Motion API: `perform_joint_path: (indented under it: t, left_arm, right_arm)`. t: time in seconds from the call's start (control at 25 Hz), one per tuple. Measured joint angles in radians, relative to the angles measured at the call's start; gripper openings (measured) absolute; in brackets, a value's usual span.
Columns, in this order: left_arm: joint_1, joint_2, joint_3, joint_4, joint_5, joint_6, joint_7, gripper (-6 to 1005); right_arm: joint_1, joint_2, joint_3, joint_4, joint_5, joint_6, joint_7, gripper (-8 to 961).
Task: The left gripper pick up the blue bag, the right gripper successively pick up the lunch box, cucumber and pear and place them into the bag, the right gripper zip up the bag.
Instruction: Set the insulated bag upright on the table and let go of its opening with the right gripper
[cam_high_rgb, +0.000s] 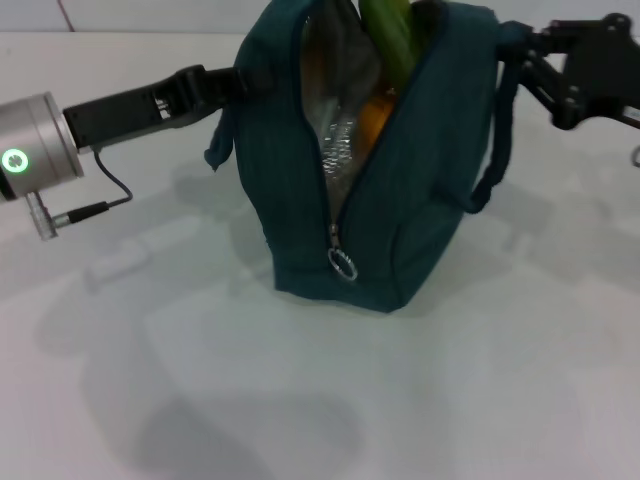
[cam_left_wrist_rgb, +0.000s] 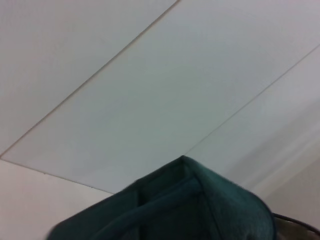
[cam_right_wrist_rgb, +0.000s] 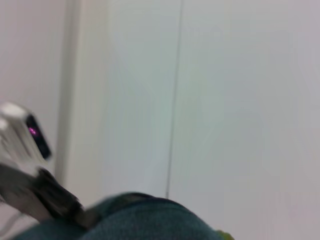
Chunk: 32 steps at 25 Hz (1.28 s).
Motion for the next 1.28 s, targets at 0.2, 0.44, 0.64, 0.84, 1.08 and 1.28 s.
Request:
perform_joint_path:
  t: [0.2,0.44,0.64,0.84,1.08,1.28]
  left_arm:
    - [-0.001,0.0,-0.003,-0.054,-0.008,-0.028,0.031,48]
    - [0.007,-0.001,-0.005,-0.065,-0.036,-0.049,0.039,47]
    - [0.005,0.0,-0.005,-0.091,-0.058,-0.073,0.064,48]
    - [-0.003,0.001,0.006,-0.09,-0.096,-0.019,0.078,48]
    - [-0.008,0.002,0.015,-0.124,-0.122,0.003,0.119,47]
    - [-0.005,0.0,0.018,-0.11,-0.139,0.109,0.13,47]
  right_arm:
    - [-0.048,0.002,0.091,-0.005,-0.013,-0.162,-0.016,68]
    - [-0.062,0.001,0.187,0.024,-0.034,-0.293,-0.037,68]
    - [-0.058,-0.006,0.211,0.028,-0.065,-0.364,-0.058,68]
    - [-0.062,0.002,0.234,0.029,-0.077,-0.379,-0.076,68]
    - [-0.036,0.008,0.247,0.085,-0.071,-0.239,-0.059,68]
    - [-0.028,0.01,0.281,0.078,-0.059,-0.347,-0.065,67]
